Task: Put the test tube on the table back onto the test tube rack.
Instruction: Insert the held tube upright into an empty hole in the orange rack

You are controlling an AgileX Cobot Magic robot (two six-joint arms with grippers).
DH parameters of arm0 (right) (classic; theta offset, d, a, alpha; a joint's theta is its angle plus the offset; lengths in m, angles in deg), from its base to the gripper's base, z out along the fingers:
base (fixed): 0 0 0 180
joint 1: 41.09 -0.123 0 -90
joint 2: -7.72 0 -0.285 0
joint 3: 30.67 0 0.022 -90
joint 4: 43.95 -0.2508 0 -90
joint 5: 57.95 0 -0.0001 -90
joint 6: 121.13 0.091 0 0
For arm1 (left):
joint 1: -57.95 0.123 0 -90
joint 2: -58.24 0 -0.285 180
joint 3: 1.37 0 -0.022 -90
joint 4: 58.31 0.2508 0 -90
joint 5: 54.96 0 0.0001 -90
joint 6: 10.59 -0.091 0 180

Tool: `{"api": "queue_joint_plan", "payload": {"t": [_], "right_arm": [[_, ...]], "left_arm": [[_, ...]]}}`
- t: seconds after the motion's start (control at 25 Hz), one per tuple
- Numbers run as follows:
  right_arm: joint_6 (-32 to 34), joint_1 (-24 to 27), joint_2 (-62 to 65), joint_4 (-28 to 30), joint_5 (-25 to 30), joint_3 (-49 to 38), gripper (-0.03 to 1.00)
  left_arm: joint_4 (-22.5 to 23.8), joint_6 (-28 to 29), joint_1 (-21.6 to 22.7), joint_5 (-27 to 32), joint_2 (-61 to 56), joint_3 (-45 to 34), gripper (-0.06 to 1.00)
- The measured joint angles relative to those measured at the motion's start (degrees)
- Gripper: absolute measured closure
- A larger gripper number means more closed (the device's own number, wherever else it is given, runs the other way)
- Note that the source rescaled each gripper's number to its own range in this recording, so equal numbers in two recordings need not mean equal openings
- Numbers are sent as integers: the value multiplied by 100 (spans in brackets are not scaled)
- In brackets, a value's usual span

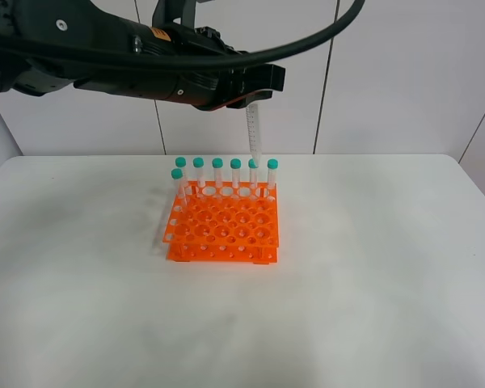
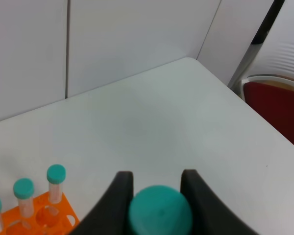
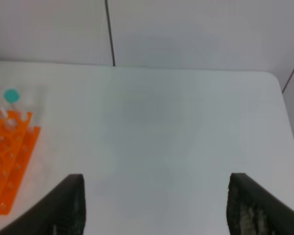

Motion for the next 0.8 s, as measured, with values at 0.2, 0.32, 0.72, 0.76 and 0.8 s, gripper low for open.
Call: {"api": "queue_joint_plan", "payload": {"t": [0.2, 0.32, 0.72, 0.76, 0.8], "right_arm": [[162, 0, 792, 0, 544, 12, 38], [215, 0, 1131, 0, 835, 17, 38], [465, 0, 2297, 202, 1380, -1052, 38], [507, 0, 2485, 202, 1379, -1218, 38], [518, 0, 2618, 202, 1386, -1344, 38]], "left_arm": [[0, -165, 0, 0, 0, 0, 94], [0, -197, 0, 0, 0, 0, 94], [0, -203, 5, 0, 0, 0, 94], [0, -203, 5, 0, 0, 0, 94], [0, -203, 5, 7, 0, 0, 94]]}}
